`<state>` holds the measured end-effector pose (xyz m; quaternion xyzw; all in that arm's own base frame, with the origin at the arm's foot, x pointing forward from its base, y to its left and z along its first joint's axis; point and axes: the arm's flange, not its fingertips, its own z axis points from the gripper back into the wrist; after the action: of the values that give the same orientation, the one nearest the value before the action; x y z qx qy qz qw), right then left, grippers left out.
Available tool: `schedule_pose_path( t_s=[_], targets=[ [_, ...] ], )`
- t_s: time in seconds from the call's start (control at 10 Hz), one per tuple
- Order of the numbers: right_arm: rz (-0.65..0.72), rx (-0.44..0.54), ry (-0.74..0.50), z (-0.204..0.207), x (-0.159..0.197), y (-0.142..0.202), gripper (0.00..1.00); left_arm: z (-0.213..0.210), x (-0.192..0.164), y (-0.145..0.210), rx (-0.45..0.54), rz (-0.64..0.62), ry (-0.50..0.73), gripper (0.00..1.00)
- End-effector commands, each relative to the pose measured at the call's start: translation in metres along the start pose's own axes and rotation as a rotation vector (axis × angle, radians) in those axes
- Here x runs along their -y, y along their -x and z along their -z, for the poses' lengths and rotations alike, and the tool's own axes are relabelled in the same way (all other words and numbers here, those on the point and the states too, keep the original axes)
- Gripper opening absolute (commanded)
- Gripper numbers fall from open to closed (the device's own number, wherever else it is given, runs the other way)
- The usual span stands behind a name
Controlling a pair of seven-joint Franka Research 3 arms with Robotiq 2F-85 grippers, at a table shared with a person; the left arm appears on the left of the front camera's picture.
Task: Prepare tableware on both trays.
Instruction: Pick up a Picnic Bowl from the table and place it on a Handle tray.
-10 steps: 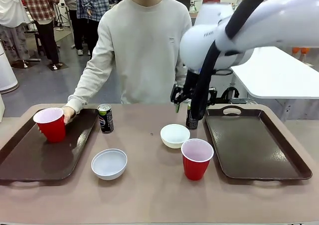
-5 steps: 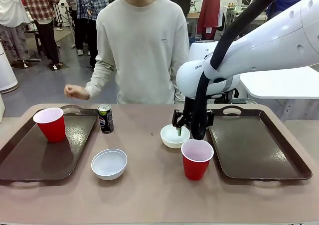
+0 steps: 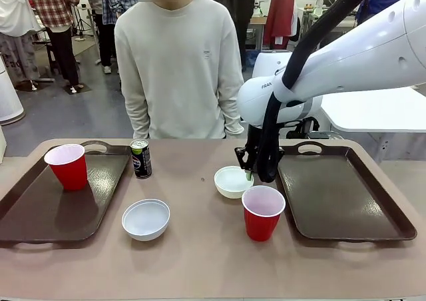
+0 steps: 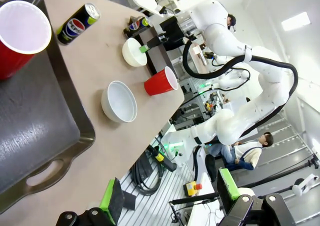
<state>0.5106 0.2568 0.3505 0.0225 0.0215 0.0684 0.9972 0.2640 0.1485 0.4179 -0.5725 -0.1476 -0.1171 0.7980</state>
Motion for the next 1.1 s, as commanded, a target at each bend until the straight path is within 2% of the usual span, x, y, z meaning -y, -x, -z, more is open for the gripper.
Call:
schedule_pose_path(
  t_s=[0.0,0.5,0.7,0.9,1.0],
  targets=[
    [-0.008,-0.005,-0.004,0.002,0.006,0.002,0.0,-0.001,0.002,0.0,0.009,0.004,0.01,1.0],
    [0.001,-0.028,-0.004,0.004,0.008,0.009,0.0,-0.001,0.002,0.0,0.009,0.004,0.01,1.0],
    [-0.016,0.003,0.025,-0.037,-0.001,0.046,0.0,-0.001,0.002,0.0,0.009,0.004,0.01,1.0],
    [-0.013,0.098,0.055,-0.089,-0.005,0.102,0.0,-0.001,0.002,0.0,0.009,0.004,0.01,1.0],
    [0.0,0.115,0.071,-0.111,0.001,0.123,0.0,-0.001,0.002,0.0,0.009,0.004,0.01,1.0]
  ],
)
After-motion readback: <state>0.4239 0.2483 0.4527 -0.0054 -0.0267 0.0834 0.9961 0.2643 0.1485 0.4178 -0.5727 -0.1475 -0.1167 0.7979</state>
